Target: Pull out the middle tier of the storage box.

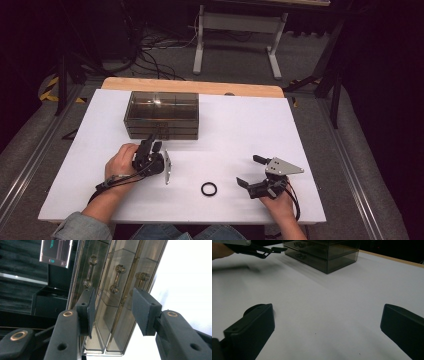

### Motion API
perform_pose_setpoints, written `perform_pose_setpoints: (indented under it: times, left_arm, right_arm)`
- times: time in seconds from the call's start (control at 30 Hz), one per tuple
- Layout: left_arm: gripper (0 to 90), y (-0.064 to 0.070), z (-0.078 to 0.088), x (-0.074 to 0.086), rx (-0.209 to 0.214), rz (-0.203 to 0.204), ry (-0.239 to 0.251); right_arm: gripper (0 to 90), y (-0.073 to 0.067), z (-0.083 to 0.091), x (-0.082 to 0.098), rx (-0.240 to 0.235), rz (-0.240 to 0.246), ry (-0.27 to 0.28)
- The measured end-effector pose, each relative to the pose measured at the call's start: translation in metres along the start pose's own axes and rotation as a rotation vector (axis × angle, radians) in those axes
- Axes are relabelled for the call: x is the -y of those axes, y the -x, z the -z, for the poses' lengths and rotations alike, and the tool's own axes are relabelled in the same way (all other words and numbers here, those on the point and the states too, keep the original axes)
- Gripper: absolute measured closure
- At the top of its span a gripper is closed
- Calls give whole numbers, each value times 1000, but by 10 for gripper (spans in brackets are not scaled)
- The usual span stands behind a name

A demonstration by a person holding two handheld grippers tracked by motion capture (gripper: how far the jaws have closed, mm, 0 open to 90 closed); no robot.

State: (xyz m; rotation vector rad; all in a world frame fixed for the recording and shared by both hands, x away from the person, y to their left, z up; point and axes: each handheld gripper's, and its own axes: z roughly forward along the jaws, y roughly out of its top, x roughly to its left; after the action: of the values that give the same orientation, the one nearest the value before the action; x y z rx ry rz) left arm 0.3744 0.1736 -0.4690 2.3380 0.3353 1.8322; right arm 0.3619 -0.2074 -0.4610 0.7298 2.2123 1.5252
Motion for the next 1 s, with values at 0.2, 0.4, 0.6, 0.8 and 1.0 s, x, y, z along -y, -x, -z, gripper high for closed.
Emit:
perform_pose_setpoints:
  times: [0.2,0.4,0.6,0.8,1.0]
  left_arm:
    - [574,3,-3,-2,-19,-11,-7]
    - [588,5,-7,-4,-26,-14,-19]
    - [601,7,-12,-5,-27,-16,-22]
    - [619,7,-18,-8,-33,-30,-24]
    - [634,6,-23,-12,-33,-34,-27]
  right_arm:
    - [0,0,0,0,-1,0,-1]
    - [0,0,0,0,-3,-1,-1]
    - [0,0,-1,0,-5,-1,-3]
    - [0,0,-1,0,-4,0,-3]
    - [0,0,-1,0,-6,-2,-2]
